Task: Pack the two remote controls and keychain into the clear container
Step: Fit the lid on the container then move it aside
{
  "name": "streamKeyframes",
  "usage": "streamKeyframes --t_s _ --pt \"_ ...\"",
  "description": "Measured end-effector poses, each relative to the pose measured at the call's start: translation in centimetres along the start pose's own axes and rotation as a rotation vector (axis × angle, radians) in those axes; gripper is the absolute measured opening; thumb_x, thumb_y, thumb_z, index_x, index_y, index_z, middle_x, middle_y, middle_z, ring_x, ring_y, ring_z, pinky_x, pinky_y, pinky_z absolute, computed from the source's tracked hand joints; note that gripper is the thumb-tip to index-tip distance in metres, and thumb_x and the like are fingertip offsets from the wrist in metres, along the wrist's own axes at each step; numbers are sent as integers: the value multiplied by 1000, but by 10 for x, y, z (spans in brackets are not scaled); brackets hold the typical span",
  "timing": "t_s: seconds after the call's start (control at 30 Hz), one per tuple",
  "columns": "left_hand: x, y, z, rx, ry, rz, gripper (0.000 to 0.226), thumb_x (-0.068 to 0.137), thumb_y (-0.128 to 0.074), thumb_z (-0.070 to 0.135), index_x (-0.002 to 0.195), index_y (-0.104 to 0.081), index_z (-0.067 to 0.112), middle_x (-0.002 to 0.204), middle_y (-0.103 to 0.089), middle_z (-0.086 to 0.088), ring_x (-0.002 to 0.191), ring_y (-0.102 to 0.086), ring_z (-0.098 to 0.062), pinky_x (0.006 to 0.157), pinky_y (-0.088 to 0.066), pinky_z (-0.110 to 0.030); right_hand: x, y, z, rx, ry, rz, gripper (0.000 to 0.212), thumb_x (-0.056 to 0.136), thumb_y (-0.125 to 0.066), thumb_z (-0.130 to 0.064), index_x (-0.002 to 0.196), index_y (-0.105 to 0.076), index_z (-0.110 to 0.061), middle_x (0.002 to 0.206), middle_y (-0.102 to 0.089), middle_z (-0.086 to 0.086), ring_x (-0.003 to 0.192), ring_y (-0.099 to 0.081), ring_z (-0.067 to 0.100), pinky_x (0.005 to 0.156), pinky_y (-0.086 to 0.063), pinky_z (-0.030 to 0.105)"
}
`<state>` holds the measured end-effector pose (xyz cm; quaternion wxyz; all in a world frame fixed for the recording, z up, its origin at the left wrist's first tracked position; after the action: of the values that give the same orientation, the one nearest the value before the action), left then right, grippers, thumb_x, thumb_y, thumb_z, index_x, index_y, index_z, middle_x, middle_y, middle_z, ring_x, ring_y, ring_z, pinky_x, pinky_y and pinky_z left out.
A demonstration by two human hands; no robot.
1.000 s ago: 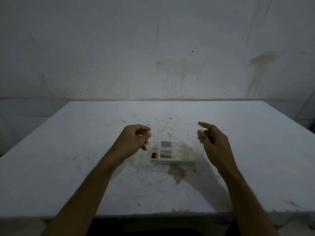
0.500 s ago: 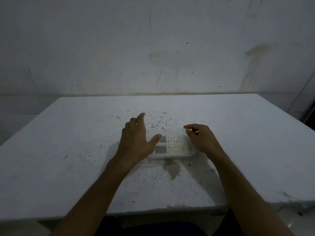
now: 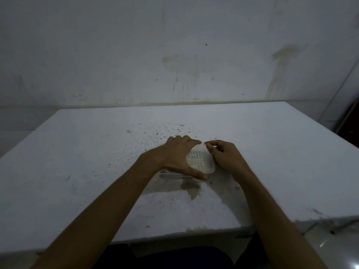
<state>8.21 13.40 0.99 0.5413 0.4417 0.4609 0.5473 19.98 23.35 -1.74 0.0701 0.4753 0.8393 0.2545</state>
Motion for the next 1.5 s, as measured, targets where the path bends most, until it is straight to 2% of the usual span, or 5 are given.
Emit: streamKeyframes --t_s 0.37,0.63,0.87,1.0,1.5 --pt "-10 -5 -8 -66 46 155 118 69 -43 96 160 -10 29 157 -40 -2 134 -42 -25 114 -30 -48 8 0 6 47 -172 -105 20 97 -63 -31 105 -78 -21 95 -76 1 74 -67 13 63 -49 22" --pt "-8 -12 -12 34 62 126 114 71 -40 95 155 -29 20 154 -40 -3 132 -41 -22 112 -31 -42 35 -6 17 -82 -465 -226 43 80 -77 -50 84 -71 -8 76 -61 13 50 -43 18 49 -34 28" --pt "-10 -12 -12 76 68 98 120 66 -34 100 157 -29 21 158 -37 -3 138 -39 -23 115 -27 -44 -10 -1 -11 -186 -93 -77 35 100 -55 -43 110 -77 -18 104 -77 7 79 -66 13 71 -53 26" --pt "-9 -14 -13 76 76 83 122 65 -32 101 158 -26 22 162 -32 -3 142 -34 -24 117 -24 -46 -61 3 -1 10 -179 -122 26 102 -56 -36 116 -74 -24 78 -74 9 58 -58 12 50 -47 20" --pt "-5 -16 -14 76 61 36 123 63 -36 101 158 -24 24 162 -32 -1 141 -35 -23 117 -25 -46 -9 8 -4 57 -230 -45 33 96 -65 -38 114 -76 -12 89 -76 0 65 -63 13 56 -52 23"
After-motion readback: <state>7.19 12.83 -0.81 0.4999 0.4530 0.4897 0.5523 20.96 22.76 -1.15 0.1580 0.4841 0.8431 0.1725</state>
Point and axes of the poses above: each hand's wrist, its own x-axis towards the middle knuckle, its own y-axis out of the back of the hand, z = x × y, the point moved 9 cm from there along x, towards the middle knuckle
